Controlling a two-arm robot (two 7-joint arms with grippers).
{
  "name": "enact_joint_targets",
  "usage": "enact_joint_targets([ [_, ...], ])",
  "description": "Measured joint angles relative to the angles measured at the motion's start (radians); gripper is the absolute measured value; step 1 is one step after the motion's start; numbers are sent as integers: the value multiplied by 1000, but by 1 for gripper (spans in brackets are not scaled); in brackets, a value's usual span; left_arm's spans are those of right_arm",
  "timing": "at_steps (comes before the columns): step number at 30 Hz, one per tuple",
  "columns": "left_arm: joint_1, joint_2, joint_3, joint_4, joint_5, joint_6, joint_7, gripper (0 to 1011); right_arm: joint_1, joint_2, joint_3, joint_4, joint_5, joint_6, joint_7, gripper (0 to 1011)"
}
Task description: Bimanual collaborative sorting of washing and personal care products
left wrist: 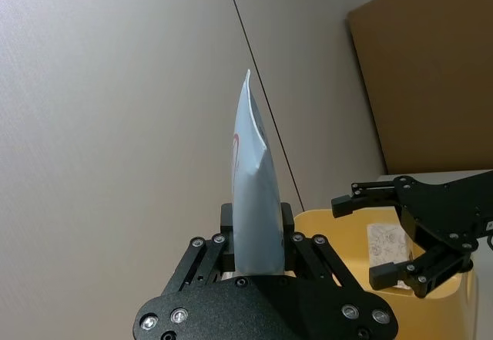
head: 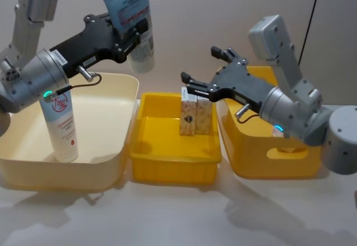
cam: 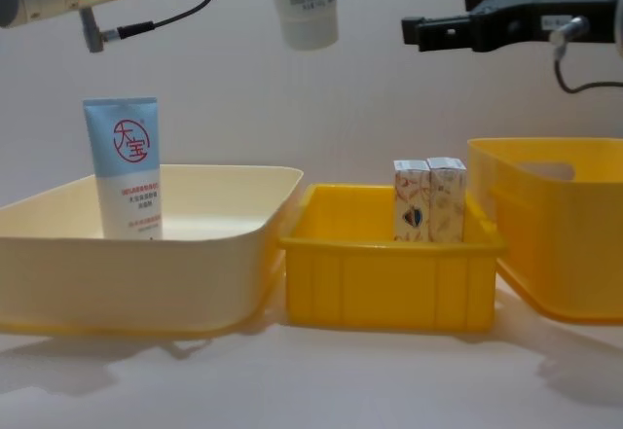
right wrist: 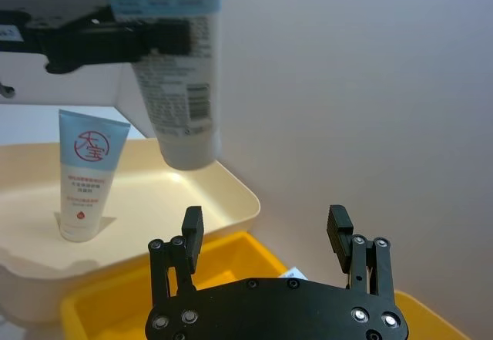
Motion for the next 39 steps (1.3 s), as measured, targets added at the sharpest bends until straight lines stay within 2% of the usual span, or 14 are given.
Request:
enact_joint_targets([
  [7, 0, 0, 0, 0, 0, 0, 0, 292, 1, -22, -38, 6, -24, -81, -11, 1001],
  [17, 0, 0, 0, 0, 0, 0, 0, 292, 10, -64, -95, 12, -60, -134, -36, 1001],
  [28, 0, 0, 0, 0, 0, 0, 0, 292, 20, -111, -135, 21, -121, -125, -97, 1001],
  [39, 0, 0, 0, 0, 0, 0, 0, 292, 27, -154, -143, 30, -176, -81, -174, 1001],
])
